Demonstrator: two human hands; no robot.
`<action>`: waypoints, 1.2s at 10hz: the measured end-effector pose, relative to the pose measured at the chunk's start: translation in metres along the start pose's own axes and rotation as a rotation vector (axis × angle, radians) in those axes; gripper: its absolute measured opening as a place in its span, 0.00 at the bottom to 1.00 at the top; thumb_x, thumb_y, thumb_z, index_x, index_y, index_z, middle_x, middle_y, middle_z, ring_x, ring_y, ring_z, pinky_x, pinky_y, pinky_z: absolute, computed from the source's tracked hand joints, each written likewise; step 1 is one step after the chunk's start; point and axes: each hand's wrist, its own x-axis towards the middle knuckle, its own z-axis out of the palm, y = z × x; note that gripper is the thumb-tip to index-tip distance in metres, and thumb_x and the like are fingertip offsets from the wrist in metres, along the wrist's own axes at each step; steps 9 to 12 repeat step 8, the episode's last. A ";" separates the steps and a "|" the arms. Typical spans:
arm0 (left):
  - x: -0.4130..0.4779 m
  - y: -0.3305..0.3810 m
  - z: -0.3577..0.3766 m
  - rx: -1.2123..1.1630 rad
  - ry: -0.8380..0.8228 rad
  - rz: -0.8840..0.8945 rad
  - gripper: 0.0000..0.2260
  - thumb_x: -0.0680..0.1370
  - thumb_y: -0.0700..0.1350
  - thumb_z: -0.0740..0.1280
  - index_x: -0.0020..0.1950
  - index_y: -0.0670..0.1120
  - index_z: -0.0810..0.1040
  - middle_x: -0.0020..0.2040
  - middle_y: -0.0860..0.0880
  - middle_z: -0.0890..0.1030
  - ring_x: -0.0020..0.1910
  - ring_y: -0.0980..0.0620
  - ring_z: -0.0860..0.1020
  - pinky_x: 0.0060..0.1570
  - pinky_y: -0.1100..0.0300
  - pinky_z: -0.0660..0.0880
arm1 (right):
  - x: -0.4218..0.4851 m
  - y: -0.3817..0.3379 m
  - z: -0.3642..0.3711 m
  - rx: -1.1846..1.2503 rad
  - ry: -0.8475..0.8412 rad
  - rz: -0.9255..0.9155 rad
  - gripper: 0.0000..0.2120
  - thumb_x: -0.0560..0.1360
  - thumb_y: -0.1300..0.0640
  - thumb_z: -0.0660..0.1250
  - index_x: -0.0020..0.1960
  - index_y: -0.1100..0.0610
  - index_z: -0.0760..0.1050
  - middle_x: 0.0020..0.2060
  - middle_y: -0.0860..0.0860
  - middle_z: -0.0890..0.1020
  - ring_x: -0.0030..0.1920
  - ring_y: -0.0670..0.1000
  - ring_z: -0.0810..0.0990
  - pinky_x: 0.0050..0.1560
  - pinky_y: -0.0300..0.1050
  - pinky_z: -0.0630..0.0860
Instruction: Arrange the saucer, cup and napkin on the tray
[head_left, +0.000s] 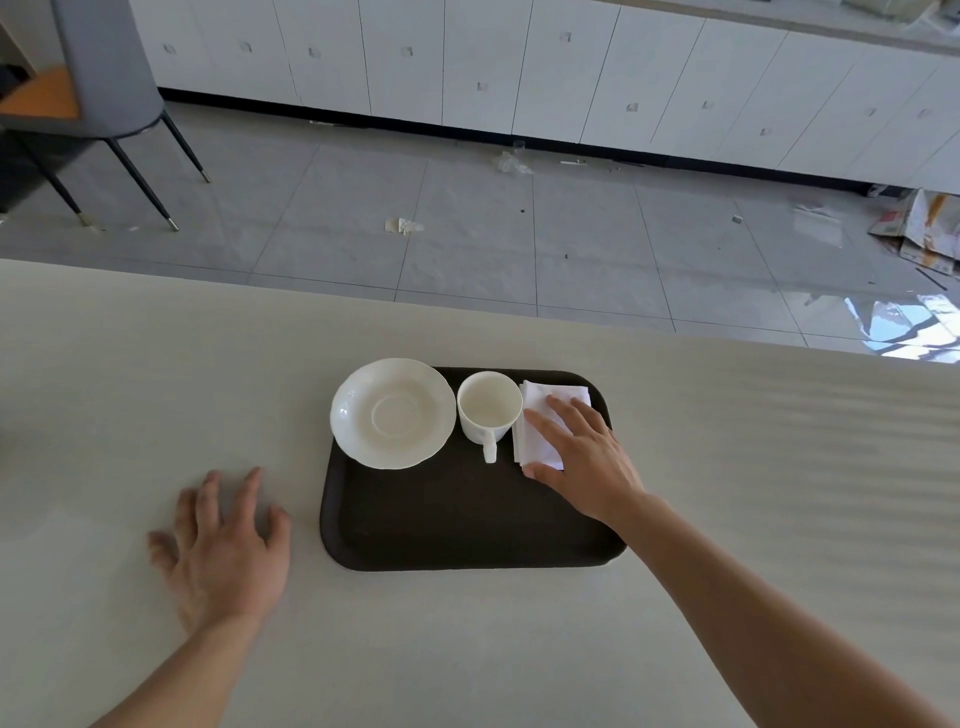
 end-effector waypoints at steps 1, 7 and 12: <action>0.000 0.000 -0.001 -0.005 0.001 0.012 0.24 0.77 0.57 0.57 0.74 0.56 0.67 0.77 0.45 0.63 0.78 0.43 0.55 0.72 0.36 0.51 | -0.002 0.000 -0.002 0.009 -0.005 0.005 0.36 0.74 0.37 0.68 0.78 0.44 0.59 0.79 0.50 0.59 0.79 0.58 0.52 0.75 0.59 0.60; 0.002 0.001 -0.035 0.089 -0.189 0.086 0.29 0.79 0.58 0.55 0.79 0.54 0.53 0.80 0.46 0.57 0.79 0.42 0.53 0.72 0.33 0.53 | -0.019 -0.018 -0.038 0.017 -0.041 0.068 0.34 0.77 0.40 0.65 0.78 0.49 0.59 0.77 0.49 0.64 0.77 0.56 0.59 0.71 0.53 0.65; -0.005 0.012 -0.053 0.147 -0.180 0.175 0.30 0.78 0.61 0.53 0.79 0.55 0.51 0.80 0.46 0.56 0.79 0.42 0.52 0.72 0.34 0.53 | -0.024 -0.026 -0.048 -0.006 -0.009 0.039 0.34 0.77 0.39 0.65 0.78 0.49 0.59 0.77 0.49 0.65 0.76 0.56 0.59 0.71 0.53 0.64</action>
